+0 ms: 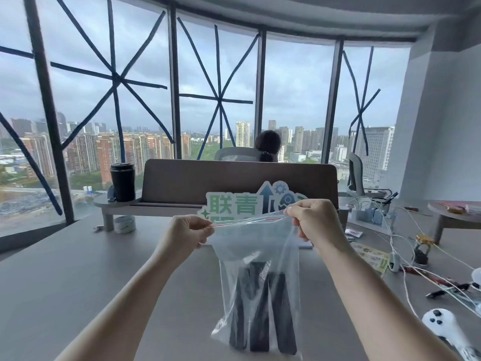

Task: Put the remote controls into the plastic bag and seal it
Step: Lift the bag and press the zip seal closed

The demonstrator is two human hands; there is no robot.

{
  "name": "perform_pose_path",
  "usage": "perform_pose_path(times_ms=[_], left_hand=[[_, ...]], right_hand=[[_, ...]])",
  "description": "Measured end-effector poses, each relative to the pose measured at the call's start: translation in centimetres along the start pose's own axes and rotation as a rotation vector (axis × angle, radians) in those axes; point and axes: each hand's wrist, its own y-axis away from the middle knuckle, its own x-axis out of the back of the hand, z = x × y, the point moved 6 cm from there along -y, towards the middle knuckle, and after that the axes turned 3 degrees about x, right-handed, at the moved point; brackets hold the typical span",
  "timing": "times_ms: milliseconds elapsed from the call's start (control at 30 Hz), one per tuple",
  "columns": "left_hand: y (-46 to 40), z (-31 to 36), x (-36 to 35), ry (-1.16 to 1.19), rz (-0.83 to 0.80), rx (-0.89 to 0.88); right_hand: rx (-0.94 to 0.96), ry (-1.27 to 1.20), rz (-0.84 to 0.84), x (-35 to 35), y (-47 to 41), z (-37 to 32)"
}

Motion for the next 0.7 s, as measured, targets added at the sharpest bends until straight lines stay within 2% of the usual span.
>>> perform_pose_path(times_ms=[167, 300, 333, 400, 467, 600, 700], left_hand=[[0.6, 1.2, -1.0, -0.021, 0.012, -0.046], [1.1, 3.2, -2.3, 0.047, 0.014, -0.062], [1.3, 3.7, -2.9, 0.072, -0.01, -0.065], [1.8, 4.9, -4.4, 0.098, -0.059, -0.074], [2.3, 6.0, -5.6, 0.092, -0.079, -0.103], [2.7, 7.1, -6.1, 0.115, -0.077, -0.145], [2.6, 7.0, -5.7, 0.138, -0.065, -0.136]], right_hand=[[0.043, 0.121, 0.075, 2.5, 0.2, -0.7], [0.184, 0.528, 0.149, 3.8, 0.7, -2.1], [0.288, 0.558, 0.118, 3.4, 1.2, -3.0], [0.469, 0.542, -0.117, 1.0, 2.3, -4.6], [0.494, 0.535, -0.331, -1.7, 2.9, -4.6], [0.435, 0.464, -0.296, -2.3, 1.5, -4.6], [0.4, 0.459, -0.358, -2.4, 1.1, -4.9]])
